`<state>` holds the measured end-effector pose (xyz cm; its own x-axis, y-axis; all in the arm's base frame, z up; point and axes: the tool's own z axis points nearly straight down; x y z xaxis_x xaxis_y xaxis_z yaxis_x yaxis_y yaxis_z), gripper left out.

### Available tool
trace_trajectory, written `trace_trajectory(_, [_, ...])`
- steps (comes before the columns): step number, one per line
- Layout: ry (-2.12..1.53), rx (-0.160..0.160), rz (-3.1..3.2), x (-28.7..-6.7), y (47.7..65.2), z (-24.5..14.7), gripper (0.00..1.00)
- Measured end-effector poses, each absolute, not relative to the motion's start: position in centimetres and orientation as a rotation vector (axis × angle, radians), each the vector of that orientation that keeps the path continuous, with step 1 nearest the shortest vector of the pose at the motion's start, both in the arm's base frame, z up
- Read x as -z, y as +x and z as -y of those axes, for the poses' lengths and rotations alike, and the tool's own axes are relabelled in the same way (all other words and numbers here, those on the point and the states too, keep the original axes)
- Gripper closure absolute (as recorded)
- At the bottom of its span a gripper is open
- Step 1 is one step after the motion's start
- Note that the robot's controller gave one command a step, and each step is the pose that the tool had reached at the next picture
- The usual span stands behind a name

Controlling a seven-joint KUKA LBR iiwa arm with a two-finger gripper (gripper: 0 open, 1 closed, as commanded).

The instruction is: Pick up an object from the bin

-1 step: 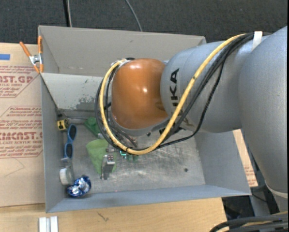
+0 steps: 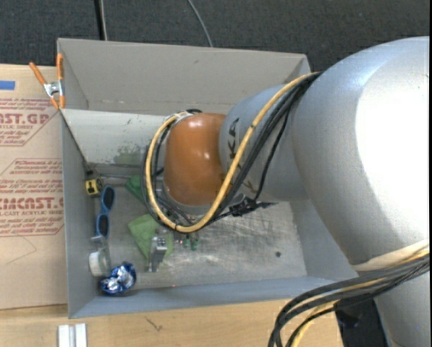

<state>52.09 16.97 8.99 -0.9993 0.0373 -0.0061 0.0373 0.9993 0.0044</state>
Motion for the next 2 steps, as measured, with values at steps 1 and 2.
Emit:
trace_trajectory(1, [0.283,-0.014,-3.108,-7.6,51.3,-19.0,0.00])
trace_trajectory(2, [0.236,-0.023,-3.119,-7.7,51.2,-17.1,0.00])
